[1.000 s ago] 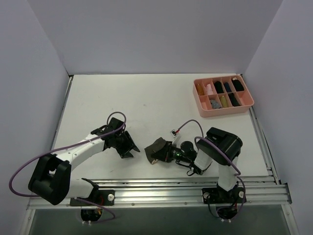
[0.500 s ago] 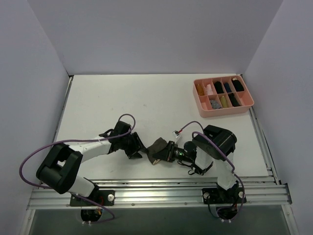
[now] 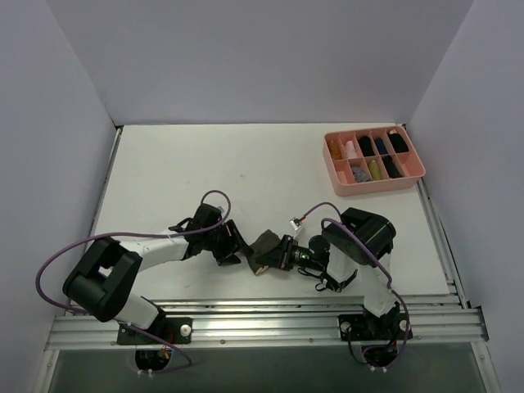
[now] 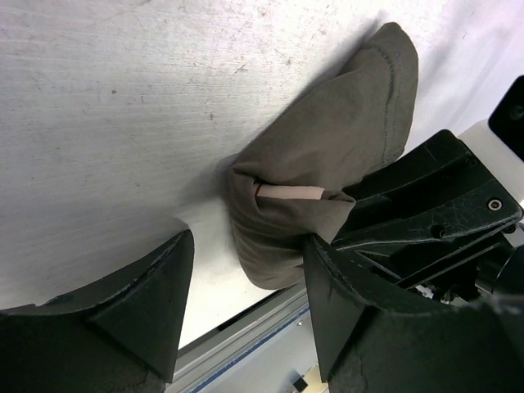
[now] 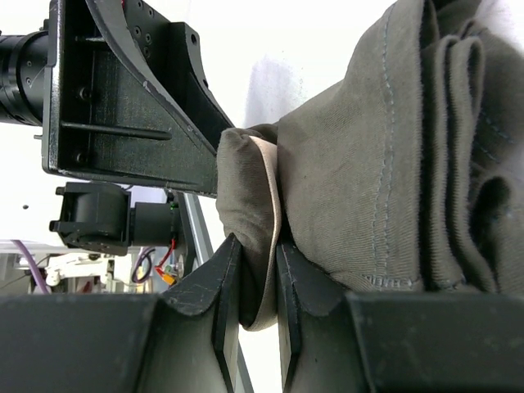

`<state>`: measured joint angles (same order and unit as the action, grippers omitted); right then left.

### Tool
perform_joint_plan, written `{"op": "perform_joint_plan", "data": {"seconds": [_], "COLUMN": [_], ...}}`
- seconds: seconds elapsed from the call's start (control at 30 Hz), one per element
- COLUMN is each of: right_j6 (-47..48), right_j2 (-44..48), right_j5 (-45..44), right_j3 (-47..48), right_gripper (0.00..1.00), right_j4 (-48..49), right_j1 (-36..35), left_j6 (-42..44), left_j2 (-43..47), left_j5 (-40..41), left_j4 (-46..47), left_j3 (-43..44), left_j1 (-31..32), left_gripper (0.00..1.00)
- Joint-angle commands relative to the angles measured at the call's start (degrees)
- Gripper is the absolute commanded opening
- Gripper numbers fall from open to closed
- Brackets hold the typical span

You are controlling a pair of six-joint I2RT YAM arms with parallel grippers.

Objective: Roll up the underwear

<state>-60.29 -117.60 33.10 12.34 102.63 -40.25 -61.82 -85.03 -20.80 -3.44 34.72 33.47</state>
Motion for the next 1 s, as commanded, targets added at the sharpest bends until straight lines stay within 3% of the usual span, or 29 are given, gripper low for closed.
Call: {"op": "perform_joint_plan", "data": {"seconds": [0.0,0.33,0.97], "right_j6": [5.3,4.6,3.8], "right_j2": [-7.5,-10.3,-10.2], "right_j5": [-1.0,-0.3,-0.2], "right_j3": [-2.9,-3.2,-3.4], "right_gripper": [0.05,0.03,0.04], "right_j4": [-8.9,-7.0,-7.6], "right_j1": [1.0,1.5,1.4], "left_j6": [-0.8,-2.2,-2.7], "left_j2": [2.0,6.5,-5.6], "left_j5": [0.3,2.3,4.2], "left_j4": [5.6,4.9,3.5], "left_j3": [-0.6,-1.9,4.9], "left_j1": [1.2,1.4,2.7], "left_gripper": [0.64,0.73,0.72]}}
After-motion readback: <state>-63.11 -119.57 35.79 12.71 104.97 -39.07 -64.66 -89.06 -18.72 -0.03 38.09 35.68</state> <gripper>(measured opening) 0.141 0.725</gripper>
